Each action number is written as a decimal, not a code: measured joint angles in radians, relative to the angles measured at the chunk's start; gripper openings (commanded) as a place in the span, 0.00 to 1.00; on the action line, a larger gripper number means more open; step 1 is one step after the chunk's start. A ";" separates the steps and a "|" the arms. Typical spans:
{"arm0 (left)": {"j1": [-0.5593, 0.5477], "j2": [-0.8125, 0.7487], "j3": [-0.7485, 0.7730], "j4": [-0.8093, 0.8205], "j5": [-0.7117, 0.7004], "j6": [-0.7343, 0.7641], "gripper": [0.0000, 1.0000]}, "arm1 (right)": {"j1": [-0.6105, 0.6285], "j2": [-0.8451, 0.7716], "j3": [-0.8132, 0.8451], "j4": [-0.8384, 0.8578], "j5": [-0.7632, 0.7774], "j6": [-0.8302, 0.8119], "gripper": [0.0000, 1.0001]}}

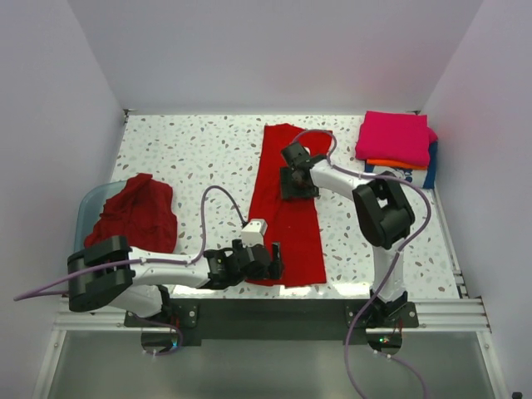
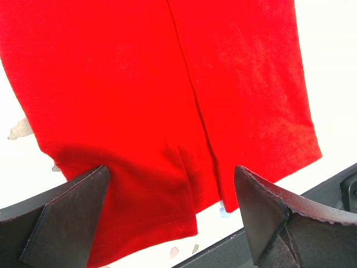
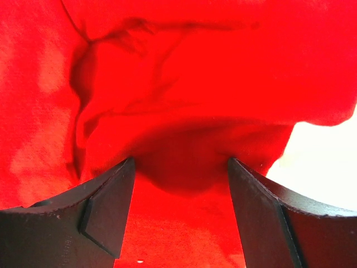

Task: Fold and stack the t-shirts
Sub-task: Fold the tshirt

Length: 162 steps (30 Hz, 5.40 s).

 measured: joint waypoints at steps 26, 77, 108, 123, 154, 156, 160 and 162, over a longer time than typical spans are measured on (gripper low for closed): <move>-0.002 -0.348 -0.065 -0.346 0.038 0.026 1.00 | 0.077 -0.701 -0.525 -0.002 -0.080 0.079 0.71; -0.002 -0.362 -0.150 -0.364 0.032 -0.052 0.81 | 0.721 -1.077 -0.944 -0.208 0.053 0.784 0.46; -0.005 -0.330 -0.149 -0.352 0.049 -0.082 0.54 | 0.779 -1.003 -0.975 -0.105 0.034 0.855 0.11; -0.046 -0.315 -0.139 -0.368 0.071 -0.155 0.42 | 0.780 -1.046 -0.998 -0.108 0.035 0.878 0.11; -0.112 -0.261 -0.028 -0.491 0.073 -0.233 0.00 | 0.785 -1.050 -0.872 -0.244 0.135 0.853 0.00; -0.110 -0.242 -0.006 -0.487 0.073 -0.223 0.00 | 0.785 -1.038 -0.855 -0.246 0.154 0.843 0.00; -0.084 -0.175 0.057 -0.468 0.074 -0.187 0.00 | 0.778 -0.967 -0.806 -0.244 0.187 0.807 0.00; -0.060 -0.151 0.084 -0.457 0.070 -0.164 0.00 | 0.752 -0.931 -0.784 -0.233 0.190 0.778 0.00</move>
